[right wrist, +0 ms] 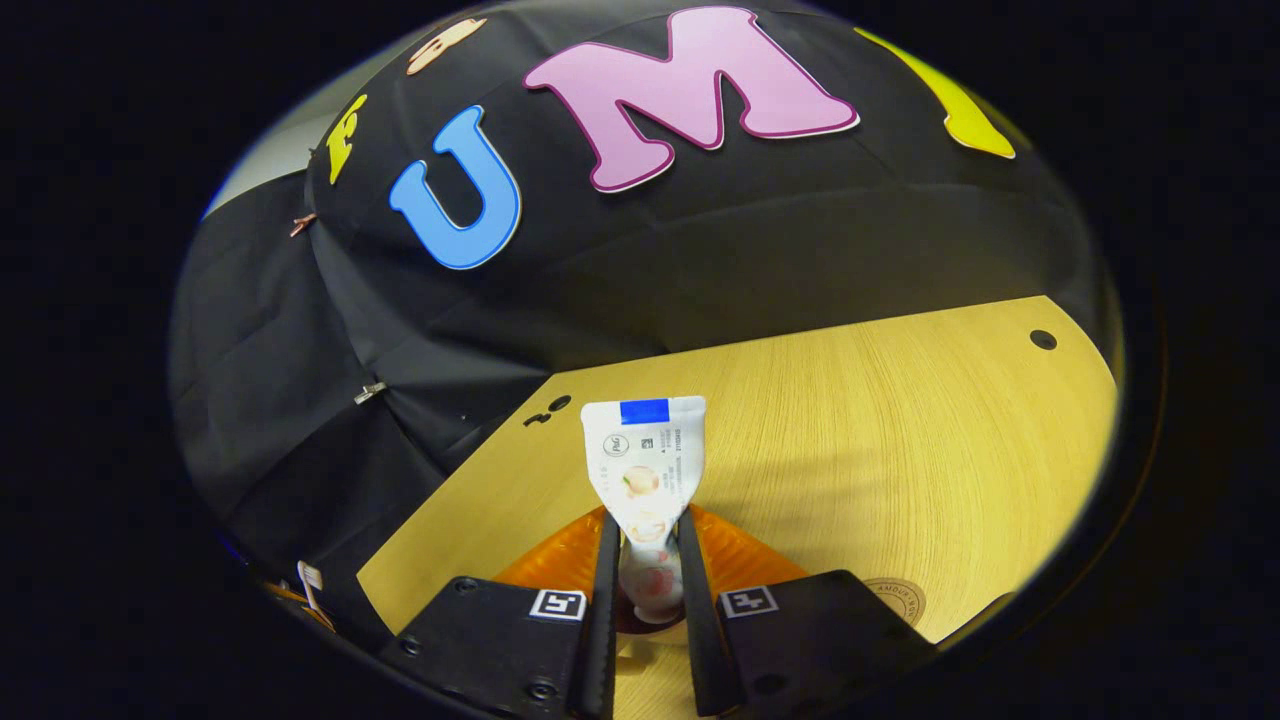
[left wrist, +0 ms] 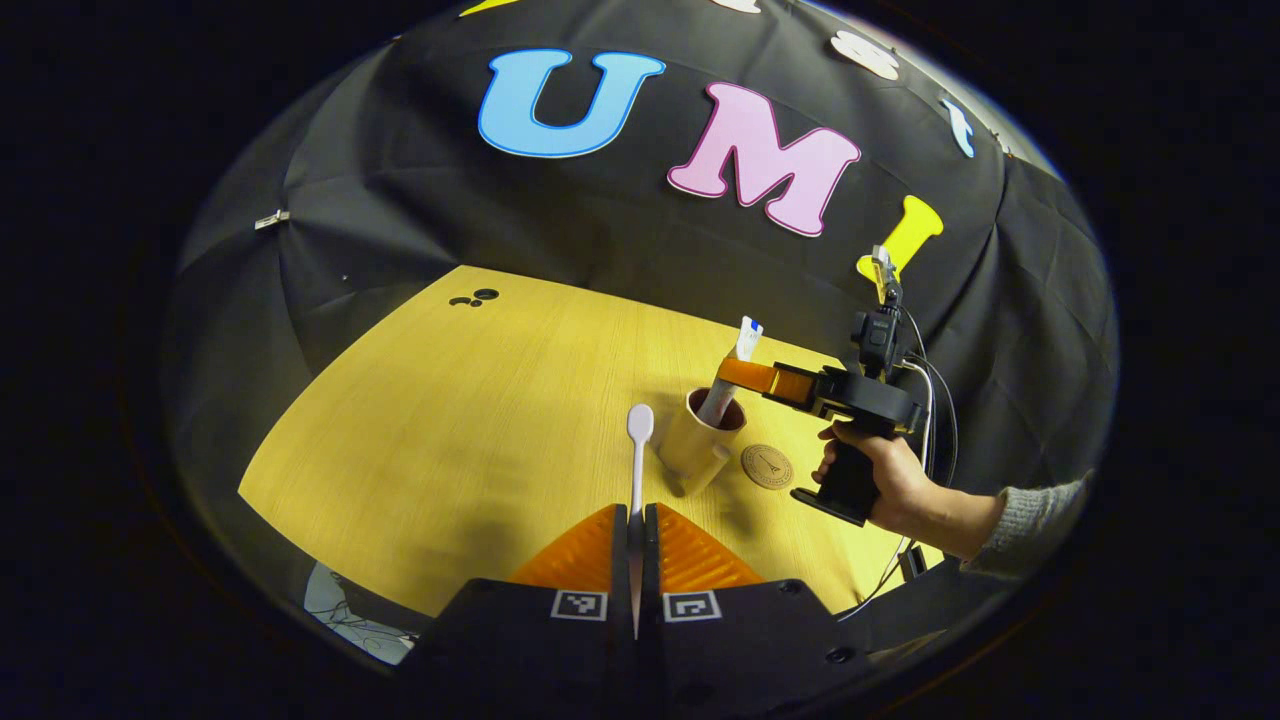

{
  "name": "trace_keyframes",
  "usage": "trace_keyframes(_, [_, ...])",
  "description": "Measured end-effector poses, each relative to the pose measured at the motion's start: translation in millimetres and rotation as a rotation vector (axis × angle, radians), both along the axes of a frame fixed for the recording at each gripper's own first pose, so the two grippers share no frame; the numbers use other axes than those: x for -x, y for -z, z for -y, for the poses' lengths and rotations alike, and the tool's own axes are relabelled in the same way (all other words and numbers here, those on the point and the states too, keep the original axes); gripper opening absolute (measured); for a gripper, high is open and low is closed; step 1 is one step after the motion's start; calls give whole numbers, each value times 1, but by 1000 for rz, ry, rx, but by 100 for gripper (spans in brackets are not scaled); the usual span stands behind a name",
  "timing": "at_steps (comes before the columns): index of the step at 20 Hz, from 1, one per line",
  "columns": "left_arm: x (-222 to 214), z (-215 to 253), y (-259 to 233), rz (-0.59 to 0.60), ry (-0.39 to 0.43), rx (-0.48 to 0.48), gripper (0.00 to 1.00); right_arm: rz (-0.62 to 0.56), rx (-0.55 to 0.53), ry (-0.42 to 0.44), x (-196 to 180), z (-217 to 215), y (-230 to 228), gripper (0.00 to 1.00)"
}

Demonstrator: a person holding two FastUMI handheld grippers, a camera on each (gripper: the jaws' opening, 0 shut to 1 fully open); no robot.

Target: Put the toothbrush and toothpaste on the desktop into the cup, then pick up the cup and place it on the coaster on the desktop.

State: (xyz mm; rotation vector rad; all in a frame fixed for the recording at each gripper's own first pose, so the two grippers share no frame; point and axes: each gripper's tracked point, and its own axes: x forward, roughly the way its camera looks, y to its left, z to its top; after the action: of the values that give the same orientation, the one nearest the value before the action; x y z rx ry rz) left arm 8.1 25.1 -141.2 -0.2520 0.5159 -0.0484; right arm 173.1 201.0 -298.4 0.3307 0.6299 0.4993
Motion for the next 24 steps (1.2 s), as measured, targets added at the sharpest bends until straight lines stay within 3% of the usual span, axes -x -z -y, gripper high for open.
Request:
trace_keyframes(1, [-1,0,-1,2,0,2,6,0,5,-4,3,1,-1,35])
trace_keyframes(2, [-1,0,-2,5,-1,4,6,-5,9,-12,6,0,-1,36])
trace_keyframes(3, [-2,1,-3,9,-1,8,6,-10,20,-20,10,1,0,29])
trace_keyframes(4, [-2,3,-5,15,0,12,6,-13,31,-30,14,2,0,42])
trace_keyframes(8, [-20,13,-19,51,9,14,6,-10,40,-51,27,2,-7,54])
trace_keyframes(9, [-25,16,-25,63,13,13,6,-9,31,-46,28,2,-11,44])
trace_keyframes(10, [-33,18,-30,79,16,11,6,-10,28,-42,30,4,-14,55])
trace_keyframes(12, [-50,23,-42,109,27,4,6,-19,22,-33,36,10,-20,57])
trace_keyframes(13, [-62,26,-50,128,34,2,6,-23,15,-27,40,13,-24,58])
trace_keyframes(14, [-73,31,-59,150,41,5,6,-28,9,-24,45,19,-28,49])
trace_keyframes(15, [-87,35,-67,168,48,8,6,-33,-1,-22,52,23,-33,49])
trace_keyframes(16, [-100,38,-72,186,54,10,6,-37,-9,-27,60,27,-39,59])
trace_keyframes(21, [-152,58,-96,266,94,64,6,-55,-21,-30,106,61,-56,59])
trace_keyframes(24, [-179,63,-97,292,104,113,6,-78,0,12,129,91,-55,59])
